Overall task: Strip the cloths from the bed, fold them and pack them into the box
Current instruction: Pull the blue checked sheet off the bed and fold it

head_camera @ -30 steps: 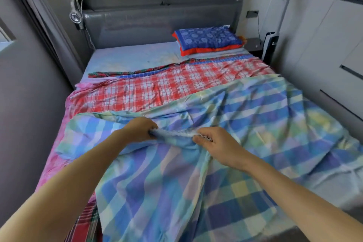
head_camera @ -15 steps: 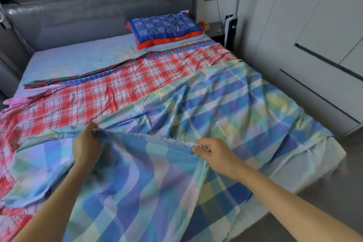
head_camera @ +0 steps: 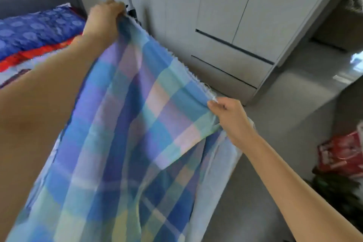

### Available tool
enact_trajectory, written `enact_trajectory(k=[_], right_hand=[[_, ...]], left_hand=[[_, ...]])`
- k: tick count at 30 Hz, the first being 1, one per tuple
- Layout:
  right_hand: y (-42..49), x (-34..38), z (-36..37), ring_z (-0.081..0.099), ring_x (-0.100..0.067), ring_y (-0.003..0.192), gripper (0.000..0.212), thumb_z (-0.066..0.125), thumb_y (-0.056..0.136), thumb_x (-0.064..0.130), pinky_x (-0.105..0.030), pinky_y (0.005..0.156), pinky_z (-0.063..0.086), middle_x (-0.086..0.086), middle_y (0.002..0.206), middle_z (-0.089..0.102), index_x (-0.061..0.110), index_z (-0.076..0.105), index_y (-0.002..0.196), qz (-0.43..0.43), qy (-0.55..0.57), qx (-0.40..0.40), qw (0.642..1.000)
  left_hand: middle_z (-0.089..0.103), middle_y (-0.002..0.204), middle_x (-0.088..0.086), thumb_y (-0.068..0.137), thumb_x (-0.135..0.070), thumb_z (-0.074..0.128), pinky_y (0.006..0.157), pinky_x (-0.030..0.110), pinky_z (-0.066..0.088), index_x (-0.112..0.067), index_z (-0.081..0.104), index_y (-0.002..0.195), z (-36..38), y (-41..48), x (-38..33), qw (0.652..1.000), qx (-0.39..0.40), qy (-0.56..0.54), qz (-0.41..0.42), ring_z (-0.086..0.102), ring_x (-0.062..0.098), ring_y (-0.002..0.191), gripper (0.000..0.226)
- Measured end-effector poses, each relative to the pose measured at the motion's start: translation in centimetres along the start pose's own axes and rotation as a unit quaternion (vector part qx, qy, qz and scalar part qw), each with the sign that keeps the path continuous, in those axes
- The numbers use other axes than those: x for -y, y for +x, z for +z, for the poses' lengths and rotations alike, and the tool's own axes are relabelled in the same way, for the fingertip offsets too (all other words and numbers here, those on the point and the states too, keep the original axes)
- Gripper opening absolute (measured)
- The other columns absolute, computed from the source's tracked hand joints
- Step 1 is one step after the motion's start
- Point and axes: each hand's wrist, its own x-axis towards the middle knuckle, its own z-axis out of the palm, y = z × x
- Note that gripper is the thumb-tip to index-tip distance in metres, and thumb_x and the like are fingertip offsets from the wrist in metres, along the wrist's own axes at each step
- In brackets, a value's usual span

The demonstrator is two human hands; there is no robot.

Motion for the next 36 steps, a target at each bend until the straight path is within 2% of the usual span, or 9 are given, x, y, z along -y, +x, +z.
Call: enact_trajectory(k=[3,8,13,15,19,22,24,29,36], right_hand=[[3.0,-1.4,-2.7,0.036,-0.021,0.062,0.036,0.059,0.09,0.014,-0.034,0.057,0.028,-0.009,0.066,0.04,-0.009,0.048,0.065,0.033,0.057,-0.051,0.997],[7.6,-6.3,-5.2,0.022,-0.013,0.055,0.037,0.057,0.089,0.005,-0.026,0.049,0.015,-0.002,0.058,0.022,0.012,0.035,0.059,0.12,0.062,-0.08,0.988],[10.8,-11.6,-5.6,0.034,-0.012,0.054,0.025,0.061,0.088,0.01,-0.024,0.047,0.027,-0.007,0.064,0.038,0.007,0.054,0.065,0.165,0.009,-0.028,0.986],[12.4,-12.7,-6.1,0.043,-0.017,0.062,0.018,0.063,0.085,0.013,-0.027,0.054,0.035,-0.009,0.072,0.043,-0.004,0.066,0.084,0.183,0.037,0.006,0.982],[15.8,-13.7,-9.2,0.057,-0.02,0.059,0.028,0.061,0.086,0.014,-0.031,0.056,0.053,-0.011,0.068,0.056,-0.014,0.059,0.087,0.177,0.135,0.131,0.966],[16.8,-17.6,-12.0,0.065,-0.022,0.06,0.018,0.05,0.096,0.009,-0.031,0.061,0.059,-0.014,0.071,0.065,-0.005,0.062,0.097,0.17,0.154,0.169,0.959],[17.1,-23.3,-12.8,0.065,-0.031,0.078,0.02,0.049,0.094,0.009,-0.04,0.077,0.055,-0.016,0.083,0.068,-0.004,0.064,0.093,0.09,-0.041,0.176,0.979],[13.4,-35.1,-9.9,0.052,-0.029,0.114,0.03,0.049,0.091,0.006,-0.034,0.092,0.037,-0.01,0.121,0.061,0.007,0.061,0.118,-0.082,-0.317,0.375,0.867],[13.4,-43.0,-1.4,0.062,-0.027,0.067,0.035,0.082,0.042,0.013,-0.037,0.071,0.054,-0.004,0.075,0.065,0.017,0.073,0.076,-0.304,-0.476,0.425,0.707]], left_hand=[[0.054,0.118,0.029,0.085,-0.002,0.049,0.091,0.043,0.04,0.0,0.059,0.117,5.9,3.3,-5.9,0.995,0.074,-0.061,-0.017,0.052,0.043,0.11,0.034],[0.061,0.105,0.022,0.083,-0.001,0.059,0.09,0.036,0.042,-0.001,0.064,0.107,14.3,-5.1,-17.5,0.962,0.174,-0.208,-0.038,0.057,0.035,0.1,0.025],[0.052,0.108,0.004,0.06,-0.016,0.076,0.07,0.007,0.042,-0.011,0.046,0.129,18.6,-15.2,-28.0,0.818,0.318,-0.447,-0.173,0.054,0.02,0.095,0.075],[0.053,0.112,0.004,0.06,-0.028,0.078,0.074,0.015,0.04,-0.014,0.044,0.128,20.7,-16.2,-30.4,0.84,0.252,-0.414,-0.244,0.052,0.02,0.098,0.077],[0.054,0.079,0.006,0.087,-0.014,0.059,0.063,0.029,0.029,-0.008,0.055,0.085,22.7,-14.7,-33.1,0.896,0.048,-0.266,-0.352,0.05,0.027,0.077,0.008],[0.041,0.054,-0.002,0.093,-0.014,0.049,0.057,0.027,0.021,-0.012,0.045,0.062,23.6,-12.7,-32.2,0.863,0.0,-0.251,-0.437,0.042,0.024,0.064,0.032],[0.042,0.048,-0.003,0.091,-0.019,0.053,0.058,0.028,0.027,-0.008,0.05,0.059,24.3,-12.0,-29.8,0.807,-0.027,-0.281,-0.518,0.041,0.022,0.059,0.033],[0.048,0.033,-0.012,0.088,-0.015,0.058,0.042,0.019,0.043,-0.015,0.05,0.062,23.6,-12.1,-22.9,0.72,-0.102,-0.302,-0.617,0.045,0.0,0.032,0.028],[0.057,0.07,-0.001,0.088,-0.02,0.065,0.056,0.025,0.052,-0.021,0.057,0.072,26.3,-13.9,-18.9,0.719,-0.069,-0.298,-0.624,0.055,0.012,0.06,0.017]])
